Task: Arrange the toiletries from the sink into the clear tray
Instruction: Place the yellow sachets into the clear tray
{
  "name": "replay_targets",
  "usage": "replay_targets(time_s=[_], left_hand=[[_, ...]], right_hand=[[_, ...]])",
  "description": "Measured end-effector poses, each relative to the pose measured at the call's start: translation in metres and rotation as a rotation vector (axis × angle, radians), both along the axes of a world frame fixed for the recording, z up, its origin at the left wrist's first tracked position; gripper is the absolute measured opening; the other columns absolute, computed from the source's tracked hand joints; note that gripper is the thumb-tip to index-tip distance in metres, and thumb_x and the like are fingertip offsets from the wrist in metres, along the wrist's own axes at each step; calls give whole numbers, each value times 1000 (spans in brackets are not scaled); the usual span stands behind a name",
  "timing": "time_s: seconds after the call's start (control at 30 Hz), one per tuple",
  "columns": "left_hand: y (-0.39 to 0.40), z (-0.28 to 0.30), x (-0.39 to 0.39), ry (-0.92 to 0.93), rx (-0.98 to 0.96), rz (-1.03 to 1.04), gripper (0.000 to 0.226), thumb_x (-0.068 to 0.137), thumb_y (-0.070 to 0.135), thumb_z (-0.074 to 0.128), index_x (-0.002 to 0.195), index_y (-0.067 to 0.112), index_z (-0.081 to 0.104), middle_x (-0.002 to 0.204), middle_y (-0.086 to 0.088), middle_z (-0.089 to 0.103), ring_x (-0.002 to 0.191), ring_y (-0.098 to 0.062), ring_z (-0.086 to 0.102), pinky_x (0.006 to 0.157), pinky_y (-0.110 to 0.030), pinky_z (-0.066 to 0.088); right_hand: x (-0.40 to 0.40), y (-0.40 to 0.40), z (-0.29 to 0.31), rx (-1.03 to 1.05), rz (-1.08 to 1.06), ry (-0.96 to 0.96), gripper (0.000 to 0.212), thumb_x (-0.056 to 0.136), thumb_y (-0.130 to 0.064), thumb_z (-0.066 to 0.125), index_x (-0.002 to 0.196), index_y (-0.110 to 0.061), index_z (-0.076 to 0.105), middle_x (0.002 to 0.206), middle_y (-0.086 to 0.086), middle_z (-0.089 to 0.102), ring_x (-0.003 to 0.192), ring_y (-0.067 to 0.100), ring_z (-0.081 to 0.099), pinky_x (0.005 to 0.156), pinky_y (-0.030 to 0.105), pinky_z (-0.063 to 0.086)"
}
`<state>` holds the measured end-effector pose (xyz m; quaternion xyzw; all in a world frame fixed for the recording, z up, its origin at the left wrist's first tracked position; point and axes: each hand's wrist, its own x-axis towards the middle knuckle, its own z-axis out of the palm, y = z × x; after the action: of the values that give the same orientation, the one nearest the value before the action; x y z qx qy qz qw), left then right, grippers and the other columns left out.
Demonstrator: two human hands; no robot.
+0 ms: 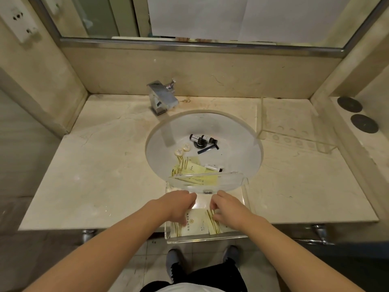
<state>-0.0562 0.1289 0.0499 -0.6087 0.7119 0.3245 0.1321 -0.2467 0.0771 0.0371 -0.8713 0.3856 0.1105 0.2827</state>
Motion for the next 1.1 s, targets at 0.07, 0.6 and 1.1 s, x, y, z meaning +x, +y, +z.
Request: replay_targets(time_s=[0.07,0.6,1.1], left_hand=[[-2,0,0,1,10,5,51,68,25,84,105,17,50,109,-4,60,95,-23,58,82,-36,52],[-56,9,33,382,-390,761,3,86,15,60,87,14,57,68,3,56,67,-16,52,64,-27,42],[-134,-56,58,251,60,854,61,87,20,64,142,14,39,138,-12,52,124,-29,52,99,-34,43]], right_hand=[[3,1,0,7,-6,-19,16,84,-22,65,97,-19,56,99,-6,45,88,16,51,80,28,47],[19,-62,18,-245,-358,-245,11,91,-24,53,84,-17,58,77,-4,61,71,16,55,59,30,45],[88,-162,-56,365,-480,-49,14,89,-21,54,100,-16,60,108,4,65,97,22,60,86,36,49]])
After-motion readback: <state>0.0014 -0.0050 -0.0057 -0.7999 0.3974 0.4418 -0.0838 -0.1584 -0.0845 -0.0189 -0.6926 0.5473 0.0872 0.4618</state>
